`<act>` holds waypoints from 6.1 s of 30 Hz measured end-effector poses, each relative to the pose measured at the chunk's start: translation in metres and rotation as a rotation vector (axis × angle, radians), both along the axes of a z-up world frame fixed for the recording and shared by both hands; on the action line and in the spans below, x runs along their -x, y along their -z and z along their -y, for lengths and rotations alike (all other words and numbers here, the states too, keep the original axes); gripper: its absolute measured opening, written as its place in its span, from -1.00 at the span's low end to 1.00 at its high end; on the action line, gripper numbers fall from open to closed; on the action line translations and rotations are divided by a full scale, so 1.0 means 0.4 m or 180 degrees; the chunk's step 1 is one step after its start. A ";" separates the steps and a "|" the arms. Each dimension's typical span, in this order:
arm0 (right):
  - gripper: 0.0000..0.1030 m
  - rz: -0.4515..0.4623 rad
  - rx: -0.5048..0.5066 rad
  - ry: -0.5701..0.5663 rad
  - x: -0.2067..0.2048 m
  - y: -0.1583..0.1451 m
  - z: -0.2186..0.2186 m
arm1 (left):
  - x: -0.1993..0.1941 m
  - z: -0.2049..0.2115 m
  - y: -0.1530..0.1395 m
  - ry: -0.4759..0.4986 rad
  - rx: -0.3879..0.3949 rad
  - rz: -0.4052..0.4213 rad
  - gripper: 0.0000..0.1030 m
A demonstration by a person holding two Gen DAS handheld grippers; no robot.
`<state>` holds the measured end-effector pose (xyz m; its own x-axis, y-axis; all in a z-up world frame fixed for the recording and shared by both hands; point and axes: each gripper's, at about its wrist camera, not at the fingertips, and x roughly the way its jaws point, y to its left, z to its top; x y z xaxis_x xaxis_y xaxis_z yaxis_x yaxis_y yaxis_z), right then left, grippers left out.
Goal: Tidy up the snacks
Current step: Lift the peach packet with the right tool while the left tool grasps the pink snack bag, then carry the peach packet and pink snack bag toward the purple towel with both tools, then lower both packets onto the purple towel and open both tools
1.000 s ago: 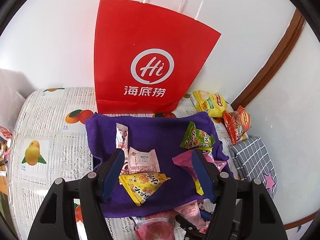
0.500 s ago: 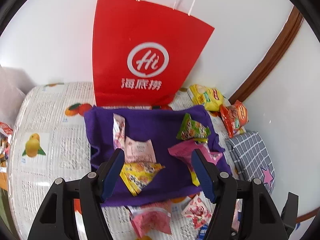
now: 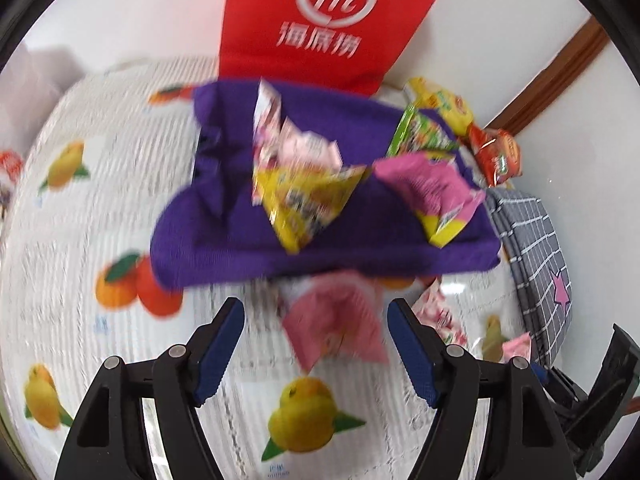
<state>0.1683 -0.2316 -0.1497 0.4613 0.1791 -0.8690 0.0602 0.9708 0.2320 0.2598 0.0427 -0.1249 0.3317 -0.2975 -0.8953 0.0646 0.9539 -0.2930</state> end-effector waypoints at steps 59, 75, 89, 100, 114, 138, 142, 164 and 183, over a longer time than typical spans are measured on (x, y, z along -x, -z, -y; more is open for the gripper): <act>-0.16 0.0472 -0.0007 -0.0208 0.033 -0.153 -0.051 | 0.089 0.063 -0.092 0.0287 -0.0087 0.0427 0.18; -0.15 0.0821 0.0026 -0.0029 0.030 -0.245 -0.081 | 0.152 0.038 -0.196 0.0329 0.0095 0.0698 0.18; -0.15 0.0759 -0.0137 -0.0076 -0.038 -0.265 -0.090 | 0.121 0.013 -0.222 0.0254 0.0146 0.0747 0.18; -0.15 0.0894 0.0002 -0.0221 -0.113 -0.301 -0.129 | 0.068 0.013 -0.236 0.0185 0.0027 0.0872 0.18; -0.15 0.1030 0.0190 -0.0326 -0.257 -0.359 -0.170 | -0.050 0.004 -0.249 0.0051 -0.0114 0.0988 0.18; -0.15 0.0647 0.0102 -0.0459 -0.541 -0.207 -0.209 | -0.270 -0.030 -0.134 -0.0184 -0.0066 0.0742 0.18; -0.15 0.0533 0.0010 -0.0522 -0.546 -0.180 -0.195 | -0.276 -0.024 -0.112 -0.0190 -0.0084 0.0698 0.18; -0.13 -0.0129 -0.0230 -0.0648 -0.610 -0.019 -0.238 | -0.293 -0.032 -0.079 -0.0273 -0.0104 0.0575 0.18; -0.08 -0.0234 0.0311 -0.0724 -0.617 0.045 -0.280 | -0.296 -0.029 -0.072 -0.0281 -0.0116 0.0556 0.18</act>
